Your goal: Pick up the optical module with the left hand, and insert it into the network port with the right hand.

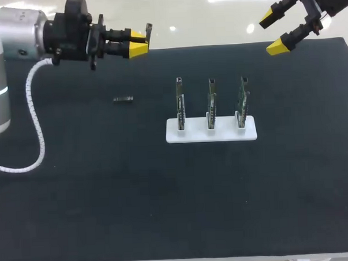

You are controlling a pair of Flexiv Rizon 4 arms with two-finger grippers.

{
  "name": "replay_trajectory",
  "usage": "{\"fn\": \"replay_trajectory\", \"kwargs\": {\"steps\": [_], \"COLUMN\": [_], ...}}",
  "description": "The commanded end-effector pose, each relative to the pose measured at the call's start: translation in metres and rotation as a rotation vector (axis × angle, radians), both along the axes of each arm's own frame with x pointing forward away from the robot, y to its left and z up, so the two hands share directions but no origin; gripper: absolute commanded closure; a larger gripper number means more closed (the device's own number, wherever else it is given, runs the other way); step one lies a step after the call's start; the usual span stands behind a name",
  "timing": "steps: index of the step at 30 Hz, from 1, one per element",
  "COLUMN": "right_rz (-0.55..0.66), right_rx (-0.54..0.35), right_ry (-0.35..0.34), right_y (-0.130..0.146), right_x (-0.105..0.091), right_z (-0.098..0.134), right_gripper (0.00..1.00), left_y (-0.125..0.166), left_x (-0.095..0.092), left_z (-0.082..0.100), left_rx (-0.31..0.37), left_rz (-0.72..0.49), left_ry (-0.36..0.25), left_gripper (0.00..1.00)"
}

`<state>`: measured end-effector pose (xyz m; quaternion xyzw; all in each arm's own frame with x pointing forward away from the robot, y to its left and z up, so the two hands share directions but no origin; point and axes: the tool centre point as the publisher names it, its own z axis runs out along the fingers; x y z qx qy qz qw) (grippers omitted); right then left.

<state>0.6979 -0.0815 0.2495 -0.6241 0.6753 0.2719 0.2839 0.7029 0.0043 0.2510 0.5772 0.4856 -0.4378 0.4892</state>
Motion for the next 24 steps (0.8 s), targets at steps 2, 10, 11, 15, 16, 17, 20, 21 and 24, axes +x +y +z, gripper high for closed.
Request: {"fn": "replay_trajectory", "kwargs": {"steps": [2,10,11,15,16,17,20,21,24], "right_rz": [0.012,0.027,0.017,0.012,0.009,-0.004,-0.021,-0.027,-0.043], "right_rx": [0.007,0.017,0.017,0.014,0.012,0.011,-0.004,-0.006,-0.01], "right_ry": [0.003,-0.013,-0.024,-0.04,-0.038,-0.023,0.001,0.011,0.019], "right_y": [0.003,0.045,0.052,0.079,0.084,0.09,0.106,0.111,0.124], "right_x": [0.0,-0.002,-0.004,-0.009,-0.009,-0.01,-0.009,-0.009,-0.009], "right_z": [0.001,0.005,0.006,0.013,0.015,0.018,0.024,0.026,0.029], "right_gripper": [0.0,0.0,0.0,0.0,0.0,0.0,0.0,0.0,0.0], "left_y": [0.0,0.0,0.0,0.0,0.0,0.0,0.0,0.0,0.0], "left_x": [0.0,0.0,0.0,0.0,0.0,0.0,0.0,0.0,0.0], "left_z": [0.0,0.0,0.0,0.0,0.0,0.0,0.0,0.0,0.0], "left_rx": [-0.001,-0.001,-0.001,-0.001,-0.001,-0.001,-0.001,-0.001,-0.001], "left_rz": [0.001,0.001,0.001,0.001,0.001,0.001,0.001,0.001,0.001], "left_ry": [-0.001,-0.001,-0.001,-0.001,-0.001,-0.001,-0.001,-0.001,-0.001], "left_gripper": [1.0,1.0,1.0,1.0,1.0,1.0,1.0,1.0,1.0]}}
